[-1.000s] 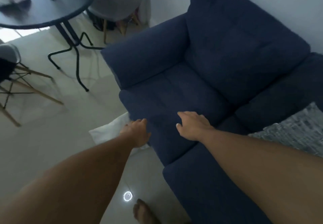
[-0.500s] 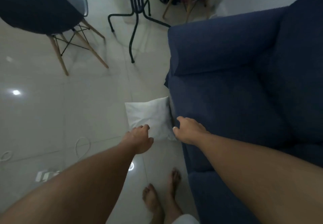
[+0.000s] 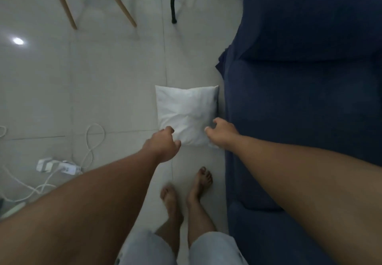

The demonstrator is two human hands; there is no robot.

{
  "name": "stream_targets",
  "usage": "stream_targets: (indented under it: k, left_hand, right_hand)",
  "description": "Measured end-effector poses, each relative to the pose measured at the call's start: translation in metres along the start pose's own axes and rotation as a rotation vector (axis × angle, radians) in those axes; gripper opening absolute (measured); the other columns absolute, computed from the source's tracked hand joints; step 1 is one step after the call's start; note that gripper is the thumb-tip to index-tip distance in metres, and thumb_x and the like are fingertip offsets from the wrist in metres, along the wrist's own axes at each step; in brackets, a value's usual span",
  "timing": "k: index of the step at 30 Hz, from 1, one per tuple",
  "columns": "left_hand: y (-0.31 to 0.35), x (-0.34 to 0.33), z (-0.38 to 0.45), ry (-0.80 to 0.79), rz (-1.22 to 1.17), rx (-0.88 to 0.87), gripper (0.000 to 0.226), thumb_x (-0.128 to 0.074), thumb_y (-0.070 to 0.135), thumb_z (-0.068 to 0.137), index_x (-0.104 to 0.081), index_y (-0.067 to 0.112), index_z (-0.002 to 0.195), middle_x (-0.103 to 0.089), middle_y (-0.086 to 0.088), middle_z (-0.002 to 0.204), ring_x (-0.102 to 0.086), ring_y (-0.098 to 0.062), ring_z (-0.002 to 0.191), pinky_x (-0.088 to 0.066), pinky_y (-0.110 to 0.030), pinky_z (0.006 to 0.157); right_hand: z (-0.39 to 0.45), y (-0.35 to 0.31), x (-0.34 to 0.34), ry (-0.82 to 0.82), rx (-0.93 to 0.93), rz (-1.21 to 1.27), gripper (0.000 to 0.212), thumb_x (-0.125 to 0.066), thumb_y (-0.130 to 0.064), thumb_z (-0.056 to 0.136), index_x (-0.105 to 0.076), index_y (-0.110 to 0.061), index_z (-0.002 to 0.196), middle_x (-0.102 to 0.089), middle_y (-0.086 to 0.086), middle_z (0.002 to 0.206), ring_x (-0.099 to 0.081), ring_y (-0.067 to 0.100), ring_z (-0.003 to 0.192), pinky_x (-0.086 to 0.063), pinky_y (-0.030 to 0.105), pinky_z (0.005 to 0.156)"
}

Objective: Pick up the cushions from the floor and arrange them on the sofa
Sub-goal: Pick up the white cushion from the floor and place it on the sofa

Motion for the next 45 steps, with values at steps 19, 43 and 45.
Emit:
stream_targets:
  k: [19,43,45]
  left_hand:
    - [-0.082,-0.082,0.242,-0.024,-0.084,0.073,0.059,-0.058,0.037,0.105,-0.044,0.009,0.155,-0.052,-0.02,0.156,-0.053,-0.039,0.139,-0.044,-0.037,0.108]
    - [-0.179,-0.187,0.322,-0.035,-0.669,0.586,0.105,-0.017,0.09,0.091,-0.02,0.017,0.168,-0.052,-0.019,0.152,-0.064,-0.036,0.098,-0.044,-0.048,0.095]
    - [-0.196,-0.175,0.325,0.058,-0.688,0.574,0.108,-0.011,0.091,0.09,-0.018,0.019,0.169,-0.043,-0.015,0.164,-0.055,-0.041,0.132,-0.036,-0.056,0.113]
  right_hand:
    - [0.265,0.043,-0.12,0.2,-0.206,0.311,0.051,-0.066,-0.042,0.094,-0.067,-0.01,0.134,-0.066,0.016,0.142,-0.063,0.036,0.129,-0.052,0.037,0.106]
    - [0.374,0.112,-0.214,-0.04,-0.303,0.581,0.102,-0.032,-0.092,0.089,-0.058,-0.014,0.149,-0.054,-0.002,0.139,-0.048,0.014,0.125,-0.033,0.034,0.103]
    - [0.38,0.126,-0.235,-0.026,-0.5,0.501,0.102,-0.015,-0.092,0.092,-0.06,-0.017,0.144,-0.059,0.017,0.12,-0.046,0.027,0.112,-0.034,0.046,0.099]
Point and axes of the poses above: each hand's wrist, its own z-axis towards the middle knuckle, its own x-axis out of the back of the hand, y = z × x, the point moved 3 cm from there along z, towards the middle knuckle
